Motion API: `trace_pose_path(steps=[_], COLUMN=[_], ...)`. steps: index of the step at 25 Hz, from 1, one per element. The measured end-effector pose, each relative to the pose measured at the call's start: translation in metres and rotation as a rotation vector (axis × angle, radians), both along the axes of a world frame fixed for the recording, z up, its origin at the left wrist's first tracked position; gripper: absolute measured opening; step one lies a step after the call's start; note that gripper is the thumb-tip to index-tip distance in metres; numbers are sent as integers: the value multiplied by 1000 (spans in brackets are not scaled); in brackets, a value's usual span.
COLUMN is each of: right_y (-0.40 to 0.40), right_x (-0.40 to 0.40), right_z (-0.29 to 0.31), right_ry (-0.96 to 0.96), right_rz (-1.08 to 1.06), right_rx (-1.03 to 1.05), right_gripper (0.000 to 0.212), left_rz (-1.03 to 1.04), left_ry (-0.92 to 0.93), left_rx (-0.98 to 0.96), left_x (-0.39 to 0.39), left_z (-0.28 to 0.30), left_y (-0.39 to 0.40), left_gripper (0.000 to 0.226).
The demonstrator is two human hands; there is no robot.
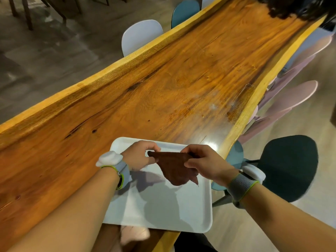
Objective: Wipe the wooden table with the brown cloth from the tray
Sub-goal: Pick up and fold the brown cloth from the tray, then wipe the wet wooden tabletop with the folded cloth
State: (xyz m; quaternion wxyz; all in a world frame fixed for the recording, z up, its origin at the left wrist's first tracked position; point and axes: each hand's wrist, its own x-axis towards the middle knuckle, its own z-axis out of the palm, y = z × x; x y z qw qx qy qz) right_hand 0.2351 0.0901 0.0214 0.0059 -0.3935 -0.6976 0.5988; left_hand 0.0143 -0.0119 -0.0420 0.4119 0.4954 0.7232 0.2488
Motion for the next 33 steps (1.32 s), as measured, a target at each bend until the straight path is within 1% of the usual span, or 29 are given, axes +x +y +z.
trace_pose_path(steps=[4, 7, 10, 14, 17, 21, 23, 25, 28, 30, 32, 33], right_y=[34, 69, 100, 150, 170, 180, 182, 188, 205, 213, 219, 221], right_x=[23, 36, 41, 42, 35, 21, 14, 3, -13, -18, -19, -18], right_z=[-3, -12, -20, -37, -49, -70, -80, -91, -109, -117, -123, -127], right_ry=[28, 76, 74, 85, 65, 58, 64, 51, -57, -117, -175, -218], right_rz=[-71, -93, -81, -97, -40, -4, -40, -121, -197, -235, -274, -255], right_rx=[48, 20, 76, 72, 62, -58, -135, -187, -138, -98, -58, 17], right_gripper=[27, 24, 22, 24, 21, 20, 19, 18, 16, 17, 18, 17], left_rz=[52, 92, 129, 140, 155, 182, 215, 282, 315, 320, 324, 312], left_ry=[-105, -120, -29, 38, 52, 56, 24, -9, 15, 60, 142, 205], left_rx=[9, 64, 145, 235, 217, 157, 122, 92, 17, -27, -30, -28], left_x=[2, 11, 17, 20, 16, 0, -9, -15, -19, -16, -11, -9], left_z=[14, 19, 21, 14, 3, -13, -20, -28, -47, -58, -64, -66], left_y=[24, 53, 78, 114, 122, 122, 128, 141, 170, 188, 202, 204], left_gripper=[12, 14, 20, 27, 28, 33, 33, 31, 22, 19, 20, 23])
